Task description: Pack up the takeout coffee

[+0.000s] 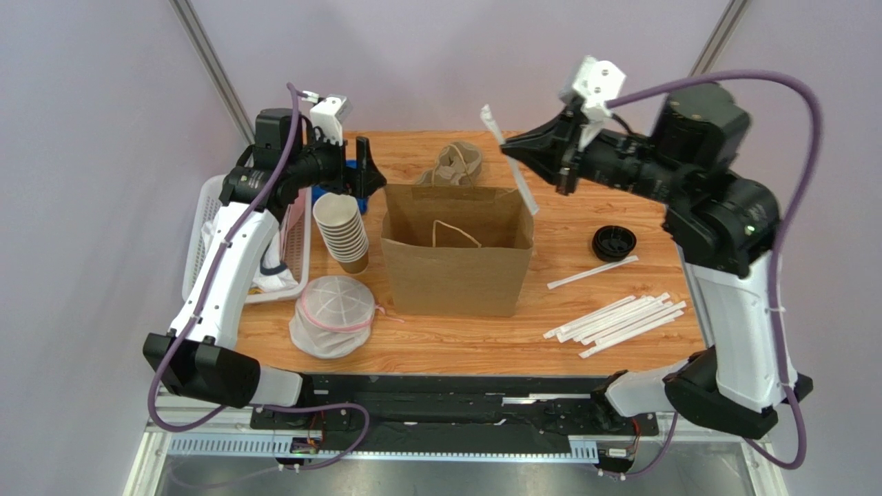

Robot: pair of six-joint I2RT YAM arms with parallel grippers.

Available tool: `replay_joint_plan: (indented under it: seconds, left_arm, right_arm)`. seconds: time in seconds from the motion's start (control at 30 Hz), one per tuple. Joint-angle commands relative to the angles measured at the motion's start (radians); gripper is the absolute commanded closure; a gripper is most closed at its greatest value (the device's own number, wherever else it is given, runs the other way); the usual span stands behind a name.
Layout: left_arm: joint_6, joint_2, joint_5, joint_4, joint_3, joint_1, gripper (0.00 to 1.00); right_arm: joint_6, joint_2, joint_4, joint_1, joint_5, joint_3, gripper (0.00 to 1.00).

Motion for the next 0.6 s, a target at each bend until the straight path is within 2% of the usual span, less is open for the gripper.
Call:
replay_joint_plan:
  seconds: [0.0, 0.3, 0.57]
  left_arm:
    - [0.006, -0.077, 0.003, 0.035, -0.002, 0.008, 0.05]
    - [-0.049, -0.155, 0.01, 0.102, -0.095, 0.009, 0.04]
    - [-0.043, -0.168, 0.003, 0.104, -0.097, 0.014, 0.04]
  right_arm:
    - [0.164, 0.039, 0.221, 0.1, -0.021, -0.123, 1.0]
    - [0.101, 0.109, 0.298, 0.152, -0.021, -0.179, 1.0]
    - [0.058, 0.096, 0.202, 0.154, -0.029, -0.299, 1.0]
